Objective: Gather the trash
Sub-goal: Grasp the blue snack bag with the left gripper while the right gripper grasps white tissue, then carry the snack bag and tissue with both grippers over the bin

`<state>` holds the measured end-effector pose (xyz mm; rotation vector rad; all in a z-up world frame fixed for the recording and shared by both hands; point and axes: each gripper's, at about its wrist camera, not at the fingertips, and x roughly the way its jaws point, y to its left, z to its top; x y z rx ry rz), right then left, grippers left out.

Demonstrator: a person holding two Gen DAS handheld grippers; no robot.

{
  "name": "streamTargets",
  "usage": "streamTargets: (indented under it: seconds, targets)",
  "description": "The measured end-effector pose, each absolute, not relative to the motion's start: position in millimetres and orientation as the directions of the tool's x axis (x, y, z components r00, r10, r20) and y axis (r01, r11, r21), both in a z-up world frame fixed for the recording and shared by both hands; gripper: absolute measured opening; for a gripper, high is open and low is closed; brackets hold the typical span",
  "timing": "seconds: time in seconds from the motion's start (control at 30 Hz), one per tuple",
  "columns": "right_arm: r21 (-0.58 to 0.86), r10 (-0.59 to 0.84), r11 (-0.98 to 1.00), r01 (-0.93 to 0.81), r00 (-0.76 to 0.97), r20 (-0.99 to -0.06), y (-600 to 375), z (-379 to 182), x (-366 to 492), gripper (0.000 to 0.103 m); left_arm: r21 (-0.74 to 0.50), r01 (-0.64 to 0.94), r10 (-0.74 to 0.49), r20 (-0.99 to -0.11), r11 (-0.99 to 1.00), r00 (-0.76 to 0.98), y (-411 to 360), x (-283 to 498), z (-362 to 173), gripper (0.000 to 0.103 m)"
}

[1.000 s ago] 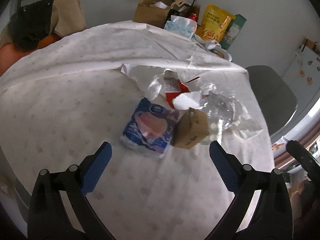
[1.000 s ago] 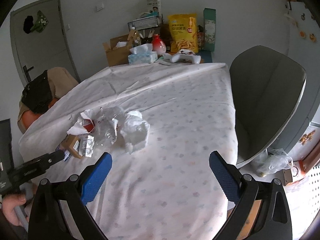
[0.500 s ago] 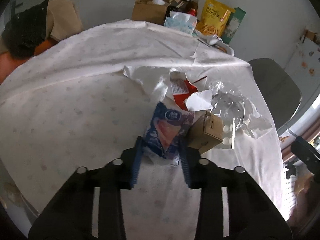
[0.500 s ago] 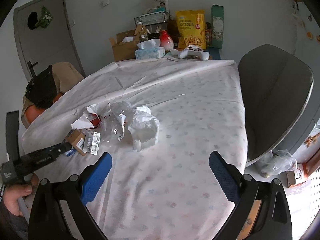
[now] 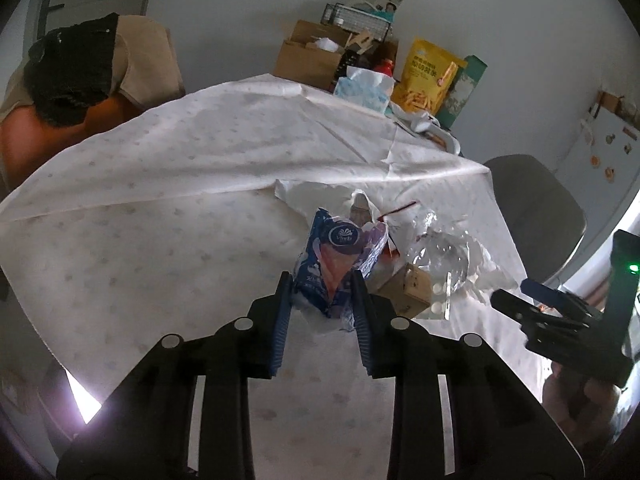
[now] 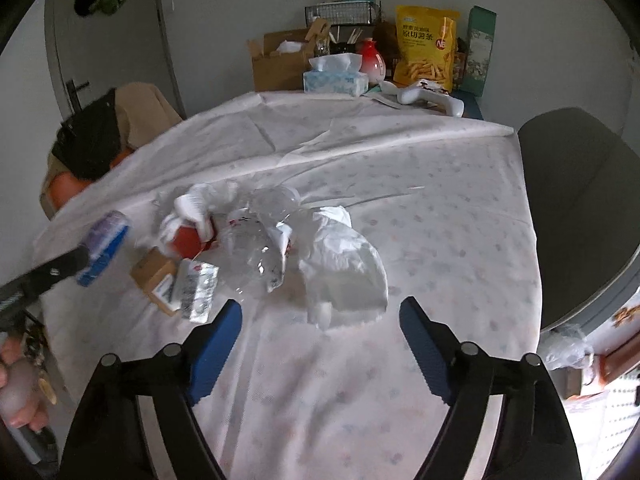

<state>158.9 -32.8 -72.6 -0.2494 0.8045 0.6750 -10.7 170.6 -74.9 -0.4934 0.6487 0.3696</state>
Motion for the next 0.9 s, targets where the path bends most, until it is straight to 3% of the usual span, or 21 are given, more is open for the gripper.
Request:
streamTargets:
  seconds: [0.17, 0.27, 0.3, 0.33, 0.5, 0.9]
  targets:
    - [0.026, 0.409, 0.791, -0.611, 0.498, -0.765, -26.2, -84.6, 178.7, 0.071, -0.328, -0.475, 0.172, -0.647, 0.816, 0.743, 172.6, -14.9, -74.1, 0.029]
    - [0.066, 0.413, 0.783, -0.618, 0.439, -0.798, -25.7, -95.8, 187.2, 0.038, -0.330, -0.468, 0.166, -0.645, 0.820, 0.745, 169.5, -15.8, -74.3, 0.029]
    - [0.086, 0.427, 0.774, -0.627, 0.417, -0.803, -27.4, -97.4, 187.5, 0.019, -0.329, -0.464, 0.164, -0.644, 0.823, 0.747, 167.6, -15.2, -73.8, 0.029]
    - [0.099, 0.444, 0.766, -0.635, 0.411, -0.797, -30.7, -96.4, 185.5, 0.016, -0.328, -0.460, 0.162, -0.643, 0.825, 0.748, 166.7, -14.4, -73.7, 0.029]
    - [0.119, 0.489, 0.750, -0.651, 0.425, -0.762, -49.8, -83.6, 172.9, 0.008, -0.325, -0.434, 0.145, -0.636, 0.840, 0.758, 158.1, -5.9, -70.3, 0.029]
    - [0.188, 0.560, 0.751, -0.633, 0.458, -0.691, -102.5, -52.6, 156.5, 0.003, -0.325, -0.325, 0.072, -0.601, 0.888, 0.796, 119.6, 23.7, -53.7, 0.029]
